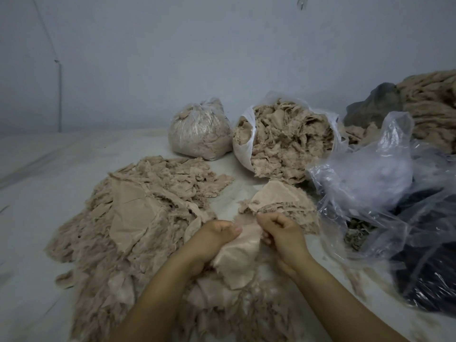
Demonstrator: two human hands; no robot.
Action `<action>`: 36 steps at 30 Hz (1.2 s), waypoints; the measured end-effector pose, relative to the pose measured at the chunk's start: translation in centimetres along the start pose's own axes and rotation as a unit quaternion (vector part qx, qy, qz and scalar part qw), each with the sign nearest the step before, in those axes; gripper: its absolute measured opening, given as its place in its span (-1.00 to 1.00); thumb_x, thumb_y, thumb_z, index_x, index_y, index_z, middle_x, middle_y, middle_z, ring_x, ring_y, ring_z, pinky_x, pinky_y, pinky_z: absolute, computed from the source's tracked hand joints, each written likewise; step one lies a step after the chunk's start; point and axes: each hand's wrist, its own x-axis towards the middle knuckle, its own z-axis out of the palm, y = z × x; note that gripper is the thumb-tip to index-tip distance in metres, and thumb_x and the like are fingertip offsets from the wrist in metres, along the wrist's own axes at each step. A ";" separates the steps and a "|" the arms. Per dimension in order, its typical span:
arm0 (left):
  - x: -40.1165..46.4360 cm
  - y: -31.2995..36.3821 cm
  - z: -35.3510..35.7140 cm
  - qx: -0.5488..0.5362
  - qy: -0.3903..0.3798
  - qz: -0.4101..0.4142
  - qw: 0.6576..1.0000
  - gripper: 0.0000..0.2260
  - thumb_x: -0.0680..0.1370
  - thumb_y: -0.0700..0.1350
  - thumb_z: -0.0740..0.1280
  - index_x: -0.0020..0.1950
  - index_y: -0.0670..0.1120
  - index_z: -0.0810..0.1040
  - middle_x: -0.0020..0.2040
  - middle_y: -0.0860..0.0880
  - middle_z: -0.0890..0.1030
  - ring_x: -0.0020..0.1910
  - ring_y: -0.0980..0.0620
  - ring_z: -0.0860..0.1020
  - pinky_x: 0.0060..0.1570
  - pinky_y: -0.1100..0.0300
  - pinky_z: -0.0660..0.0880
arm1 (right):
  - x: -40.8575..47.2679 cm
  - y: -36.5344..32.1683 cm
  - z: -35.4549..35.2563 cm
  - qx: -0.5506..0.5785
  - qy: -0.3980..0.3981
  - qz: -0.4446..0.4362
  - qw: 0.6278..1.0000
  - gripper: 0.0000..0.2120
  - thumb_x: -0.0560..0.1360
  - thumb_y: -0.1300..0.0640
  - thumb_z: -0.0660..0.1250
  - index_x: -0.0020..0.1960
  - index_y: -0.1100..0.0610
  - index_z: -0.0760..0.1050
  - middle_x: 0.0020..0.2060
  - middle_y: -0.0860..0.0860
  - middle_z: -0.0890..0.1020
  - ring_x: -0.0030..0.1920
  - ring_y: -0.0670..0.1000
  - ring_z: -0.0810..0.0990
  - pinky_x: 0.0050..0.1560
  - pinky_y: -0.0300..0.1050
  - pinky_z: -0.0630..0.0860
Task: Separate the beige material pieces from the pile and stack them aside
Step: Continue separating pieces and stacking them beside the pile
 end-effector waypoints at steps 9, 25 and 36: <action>1.1 0.2 0.5 -0.145 0.064 -0.002 0.987 -0.81 0.57 -0.12 0.29 -0.09 -0.22 0.60 -0.22 -0.18 0.64 -0.27 -0.04 0.59 -0.25 0.16 0.54 | -2.4 2.5 0.0 0.074 -0.163 0.176 0.968 -0.61 0.55 -0.08 0.26 0.12 0.23 0.57 0.01 0.20 0.67 0.01 0.15 0.66 0.06 0.05 0.59; 1.9 -0.7 -5.1 0.408 -0.029 0.022 0.912 -0.61 0.48 0.05 0.42 0.28 0.03 0.48 0.16 0.15 0.47 0.17 0.11 0.48 0.13 0.27 0.40 | 2.9 0.6 -2.6 -0.438 0.072 -0.201 0.873 -0.87 0.54 0.09 0.30 0.08 0.03 0.46 -0.01 -0.05 0.54 0.00 -0.04 0.53 -0.09 -0.43 0.40; 0.1 -5.3 -7.5 0.471 0.050 0.138 0.870 -0.83 0.55 -0.13 0.34 0.12 -0.09 0.59 0.08 0.06 0.59 0.07 0.10 0.52 0.05 0.28 0.35 | -6.4 4.1 -5.9 -0.565 -0.166 -0.249 0.769 -0.64 0.57 -0.14 0.13 -0.30 0.01 0.47 -0.29 -0.11 0.59 -0.20 -0.16 0.50 -0.11 -0.14 0.38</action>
